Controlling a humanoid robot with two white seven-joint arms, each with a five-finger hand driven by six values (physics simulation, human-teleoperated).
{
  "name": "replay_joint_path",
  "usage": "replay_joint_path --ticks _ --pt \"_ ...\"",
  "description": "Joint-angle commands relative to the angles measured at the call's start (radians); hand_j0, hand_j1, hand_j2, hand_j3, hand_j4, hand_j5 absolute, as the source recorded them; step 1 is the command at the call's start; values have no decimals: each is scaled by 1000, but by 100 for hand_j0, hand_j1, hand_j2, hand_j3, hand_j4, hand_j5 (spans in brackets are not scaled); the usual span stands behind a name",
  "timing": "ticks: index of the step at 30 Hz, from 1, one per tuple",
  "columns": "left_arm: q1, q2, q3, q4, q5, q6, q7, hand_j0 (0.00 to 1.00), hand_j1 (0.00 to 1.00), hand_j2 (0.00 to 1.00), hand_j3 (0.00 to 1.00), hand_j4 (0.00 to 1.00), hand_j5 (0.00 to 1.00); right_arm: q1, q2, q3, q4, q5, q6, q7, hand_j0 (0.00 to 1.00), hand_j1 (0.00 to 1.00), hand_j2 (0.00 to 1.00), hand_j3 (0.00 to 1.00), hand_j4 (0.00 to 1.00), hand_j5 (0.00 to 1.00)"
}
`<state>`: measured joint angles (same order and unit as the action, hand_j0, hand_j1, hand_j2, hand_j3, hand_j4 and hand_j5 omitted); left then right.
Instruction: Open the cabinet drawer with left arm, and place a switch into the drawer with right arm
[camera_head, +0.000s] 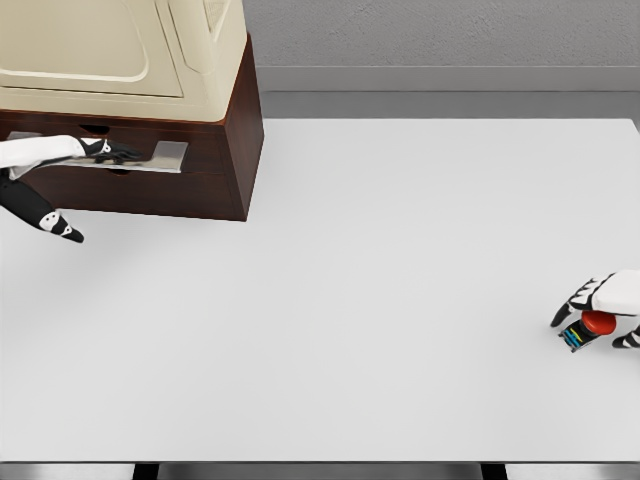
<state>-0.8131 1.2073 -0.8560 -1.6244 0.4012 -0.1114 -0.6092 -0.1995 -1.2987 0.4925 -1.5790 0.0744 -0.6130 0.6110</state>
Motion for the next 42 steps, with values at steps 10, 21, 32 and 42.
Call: replay_joint_path --ticks 10,21,32,42 --pt "32 44 15 -43 39 -1 -2 100 100 100 100 100 100 -1 -5 -14 1 -5 2 0 71 71 71 71 71 71" --pt "63 101 28 -92 67 1 -2 100 100 100 100 100 100 2 -5 -14 -1 -5 2 0 66 66 66 66 66 66" --pt "95 130 34 -115 97 7 -2 100 100 100 100 100 100 12 -5 -11 -1 -44 2 0 61 61 61 61 61 61" --pt "95 173 40 -127 159 19 -2 100 100 100 100 100 100 12 -5 -15 1 -73 2 0 56 56 56 56 56 56"
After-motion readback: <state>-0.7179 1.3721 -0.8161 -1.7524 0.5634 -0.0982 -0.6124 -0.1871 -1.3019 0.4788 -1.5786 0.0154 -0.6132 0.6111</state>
